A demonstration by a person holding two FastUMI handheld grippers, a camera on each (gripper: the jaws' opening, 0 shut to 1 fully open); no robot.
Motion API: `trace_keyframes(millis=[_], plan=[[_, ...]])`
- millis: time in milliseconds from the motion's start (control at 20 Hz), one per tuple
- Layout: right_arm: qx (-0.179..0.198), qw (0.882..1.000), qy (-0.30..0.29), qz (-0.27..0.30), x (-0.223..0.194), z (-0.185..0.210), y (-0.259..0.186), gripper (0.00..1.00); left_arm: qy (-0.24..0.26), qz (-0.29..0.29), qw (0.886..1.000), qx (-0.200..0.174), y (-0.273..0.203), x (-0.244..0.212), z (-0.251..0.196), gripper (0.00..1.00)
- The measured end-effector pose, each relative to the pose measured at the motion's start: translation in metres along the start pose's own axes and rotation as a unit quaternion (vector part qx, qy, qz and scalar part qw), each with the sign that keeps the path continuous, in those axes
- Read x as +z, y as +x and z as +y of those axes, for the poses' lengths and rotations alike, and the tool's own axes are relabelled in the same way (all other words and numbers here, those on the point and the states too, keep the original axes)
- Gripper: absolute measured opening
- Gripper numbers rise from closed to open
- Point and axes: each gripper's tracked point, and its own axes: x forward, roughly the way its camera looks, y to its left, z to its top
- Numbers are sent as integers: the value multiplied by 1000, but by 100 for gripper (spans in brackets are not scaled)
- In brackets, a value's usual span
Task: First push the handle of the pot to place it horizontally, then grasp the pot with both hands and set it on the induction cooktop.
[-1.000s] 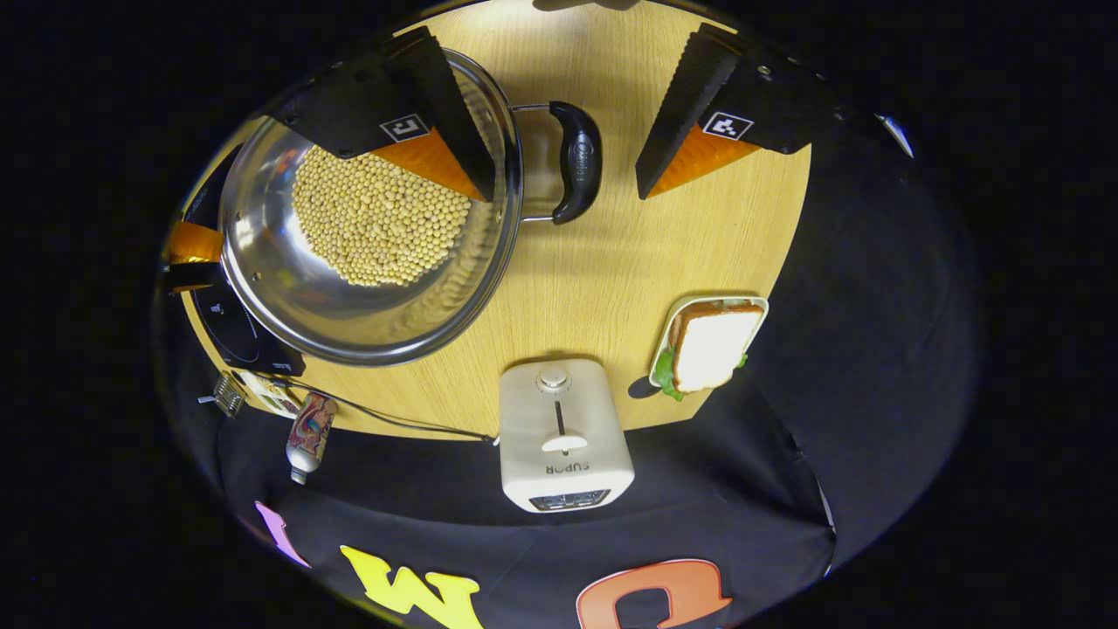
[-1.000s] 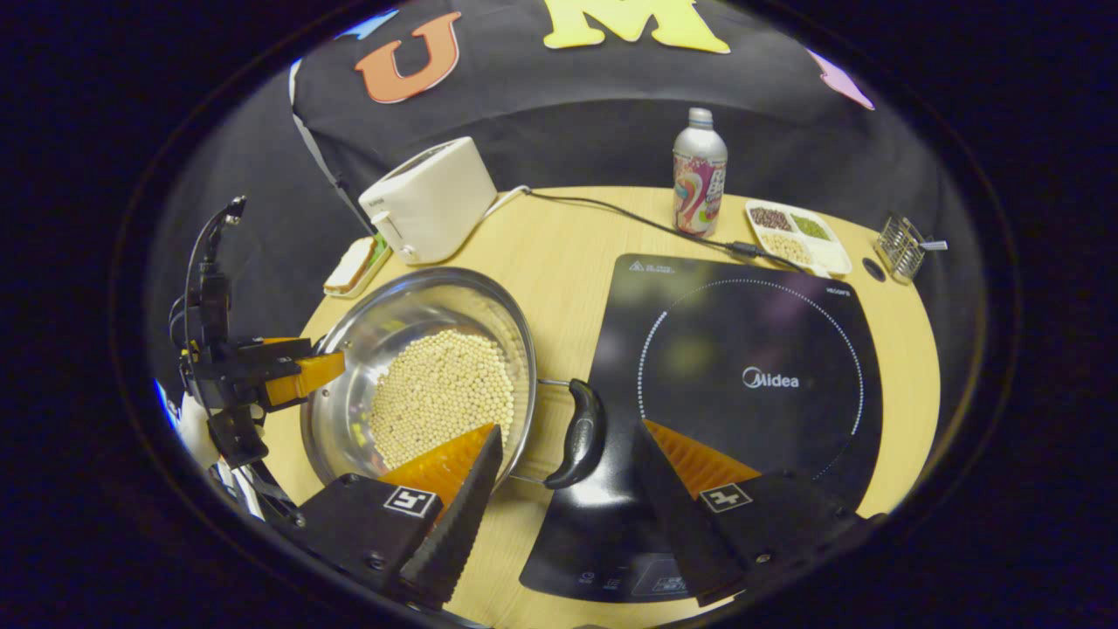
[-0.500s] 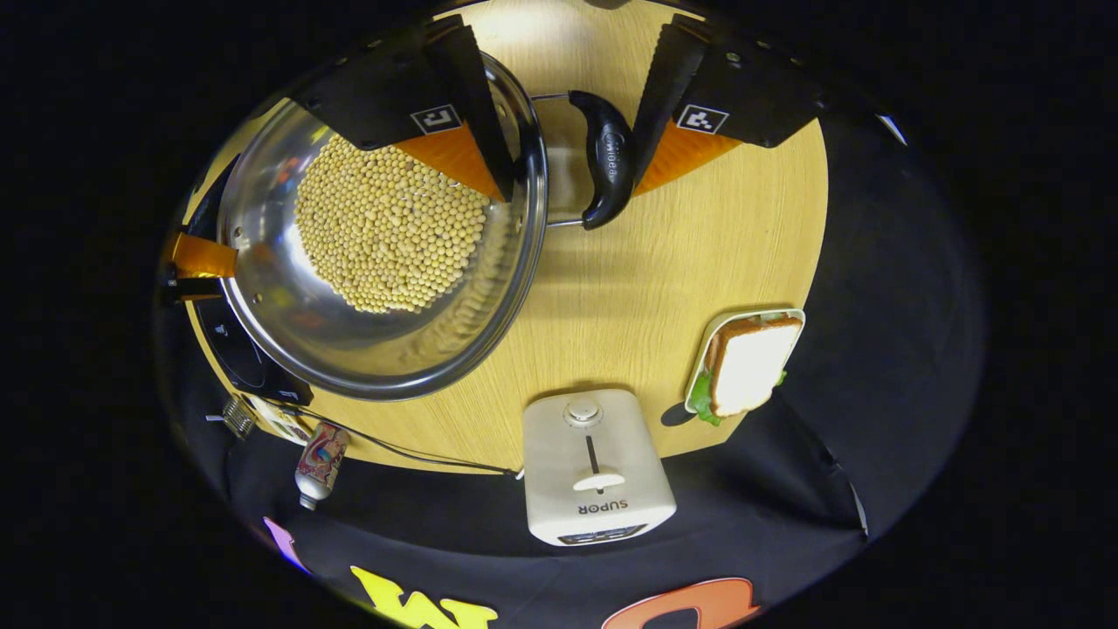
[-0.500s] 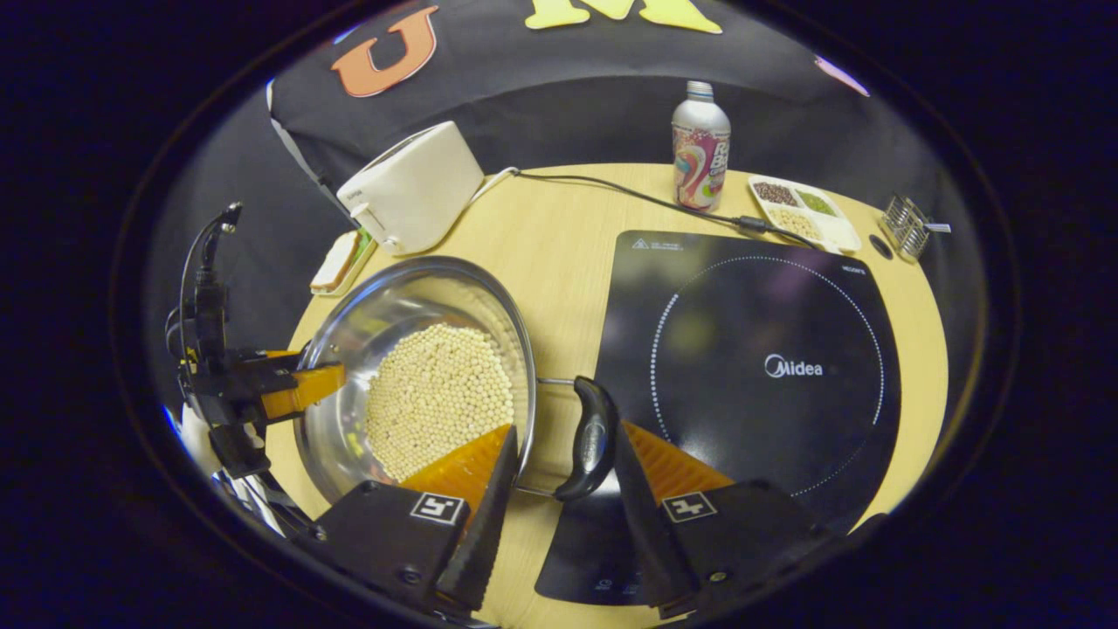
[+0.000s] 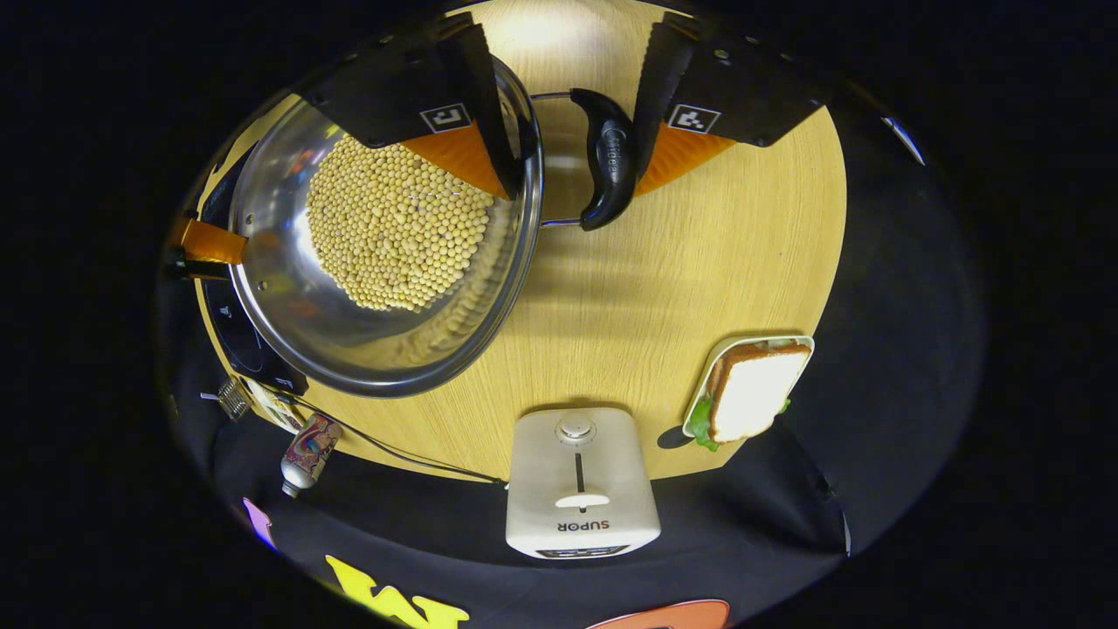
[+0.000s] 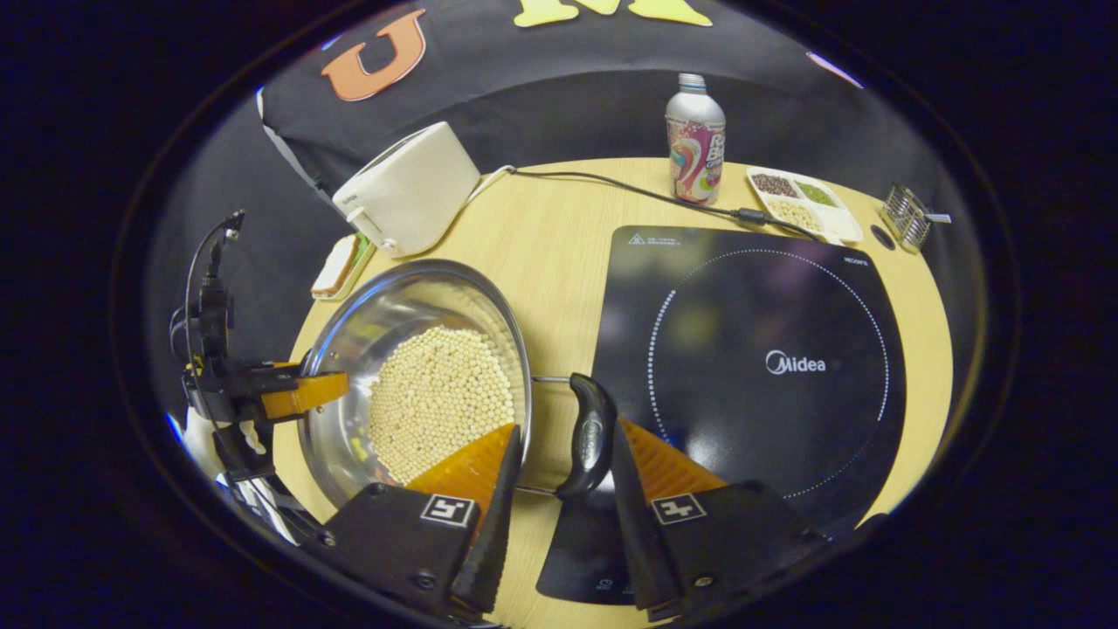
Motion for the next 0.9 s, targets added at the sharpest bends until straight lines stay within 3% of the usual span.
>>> trace_keyframes(millis=[50,200,300,350,450,600,650,700,900], plan=[[-3,1000,-3,3,-1,-1,-1,54,4,-6,1000,0,-1,1,-1,65],[-14,1000,1,5,-1,-2,-3,51,3,-12,1000,1,-7,2,0,72],[-13,1000,2,-8,1,-4,-12,50,3,-20,1000,0,-12,5,2,53],[-14,1000,-4,-13,2,-4,-16,50,4,-21,1000,0,-15,4,2,72],[-12,1000,-3,-17,0,1,-29,53,0,-20,1000,0,-19,7,7,63],[-8,1000,-5,-25,0,7,-52,53,4,-29,1000,3,-27,12,6,63],[-7,1000,-3,-27,-3,4,-58,50,6,-30,1000,4,-29,13,4,72],[-8,1000,1,-30,-2,0,-64,50,7,-30,1000,2,-28,14,3,62],[-17,999,6,-41,-3,-22,-86,53,14,-33,999,-7,-28,15,0,62]])
